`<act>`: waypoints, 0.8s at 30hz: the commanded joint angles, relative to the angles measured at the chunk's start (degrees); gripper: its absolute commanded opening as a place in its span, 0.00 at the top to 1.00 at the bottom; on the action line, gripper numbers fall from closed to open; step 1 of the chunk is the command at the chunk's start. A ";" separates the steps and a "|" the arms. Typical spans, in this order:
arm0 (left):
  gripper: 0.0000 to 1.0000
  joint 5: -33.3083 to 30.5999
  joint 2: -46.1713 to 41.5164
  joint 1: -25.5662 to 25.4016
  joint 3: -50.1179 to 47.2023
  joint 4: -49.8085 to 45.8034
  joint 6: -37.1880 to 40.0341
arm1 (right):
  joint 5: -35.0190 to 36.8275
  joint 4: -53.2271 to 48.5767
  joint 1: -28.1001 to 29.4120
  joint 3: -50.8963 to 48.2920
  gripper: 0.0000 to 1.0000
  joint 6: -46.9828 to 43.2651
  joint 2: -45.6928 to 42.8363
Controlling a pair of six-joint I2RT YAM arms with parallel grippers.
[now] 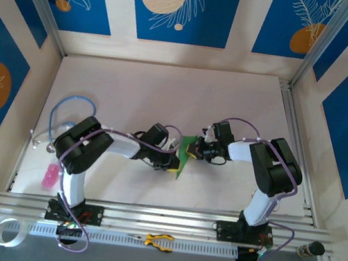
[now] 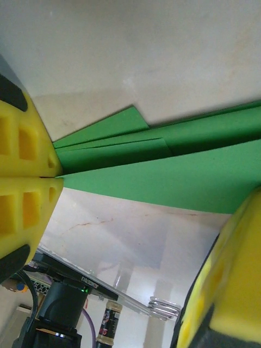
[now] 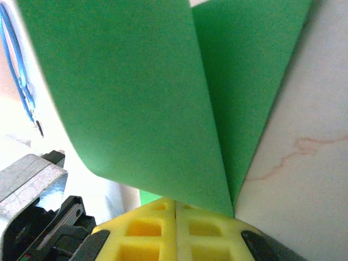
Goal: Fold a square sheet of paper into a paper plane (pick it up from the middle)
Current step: Fold the wing for the fifth time at the center of the table.
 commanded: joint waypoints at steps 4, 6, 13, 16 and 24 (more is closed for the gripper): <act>0.99 1.53 0.74 -1.78 -1.32 -7.50 1.10 | 4.97 -4.56 0.18 -0.28 0.99 -0.39 2.24; 0.97 1.04 0.44 -1.86 -1.21 -8.53 1.64 | 5.11 -4.70 0.18 -0.30 0.99 -0.40 2.29; 0.87 -0.02 -1.11 -1.87 -1.35 -9.37 2.07 | 4.99 -4.94 0.27 -0.21 0.98 -0.56 2.26; 0.84 0.20 -1.55 -1.91 -1.53 -9.22 2.18 | 4.98 -5.02 0.27 -0.13 0.98 -0.63 2.29; 0.90 1.27 -2.17 -1.88 -2.68 -7.45 1.92 | 5.06 -5.11 0.32 -0.12 0.99 -0.48 2.20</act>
